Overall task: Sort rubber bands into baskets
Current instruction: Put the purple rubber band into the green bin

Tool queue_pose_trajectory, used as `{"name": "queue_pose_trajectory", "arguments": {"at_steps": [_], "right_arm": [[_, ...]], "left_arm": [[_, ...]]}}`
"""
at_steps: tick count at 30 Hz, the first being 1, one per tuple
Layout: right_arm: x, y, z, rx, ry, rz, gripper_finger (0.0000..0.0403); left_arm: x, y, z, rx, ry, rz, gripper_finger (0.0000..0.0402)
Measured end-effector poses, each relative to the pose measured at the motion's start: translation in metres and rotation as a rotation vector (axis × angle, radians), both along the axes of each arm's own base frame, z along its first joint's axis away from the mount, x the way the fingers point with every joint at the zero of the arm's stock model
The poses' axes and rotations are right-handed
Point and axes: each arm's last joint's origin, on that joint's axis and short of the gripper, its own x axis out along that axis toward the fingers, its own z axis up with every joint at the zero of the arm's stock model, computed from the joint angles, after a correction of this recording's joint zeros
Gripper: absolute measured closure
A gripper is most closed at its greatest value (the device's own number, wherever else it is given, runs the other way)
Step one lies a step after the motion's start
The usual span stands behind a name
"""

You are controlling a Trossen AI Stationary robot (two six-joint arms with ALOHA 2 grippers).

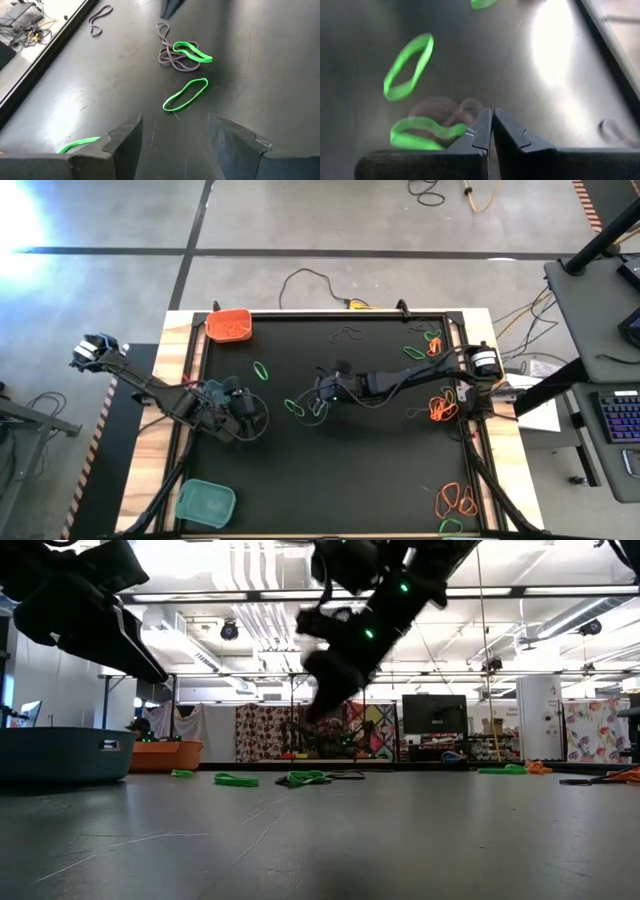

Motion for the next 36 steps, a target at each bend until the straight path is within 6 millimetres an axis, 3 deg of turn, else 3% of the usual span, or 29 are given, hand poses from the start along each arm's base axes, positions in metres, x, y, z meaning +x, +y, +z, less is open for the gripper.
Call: {"name": "queue_pose_trajectory", "arguments": {"at_steps": [4,12,19,27,36], "right_arm": [[-0.005,-0.007,-0.013,0.005,0.091,-0.019,0.0376],[-0.001,-0.022,-0.043,0.062,0.150,-0.001,0.0298],[0.007,-0.029,-0.058,0.065,0.156,0.004,0.0280],[0.016,-0.033,-0.058,0.057,0.106,0.069,0.0302],[0.016,-0.039,-0.056,0.075,0.098,0.049,0.0388]], "left_arm": [[0.000,0.000,0.000,-0.001,-0.001,0.001,0.0194],[0.000,0.000,0.000,-0.006,-0.008,0.005,0.0194],[0.001,0.000,0.001,0.021,-0.008,0.004,0.0194],[0.000,0.001,0.001,0.028,-0.010,0.009,0.0194],[0.001,0.001,0.001,0.031,-0.010,0.008,0.0194]]}}
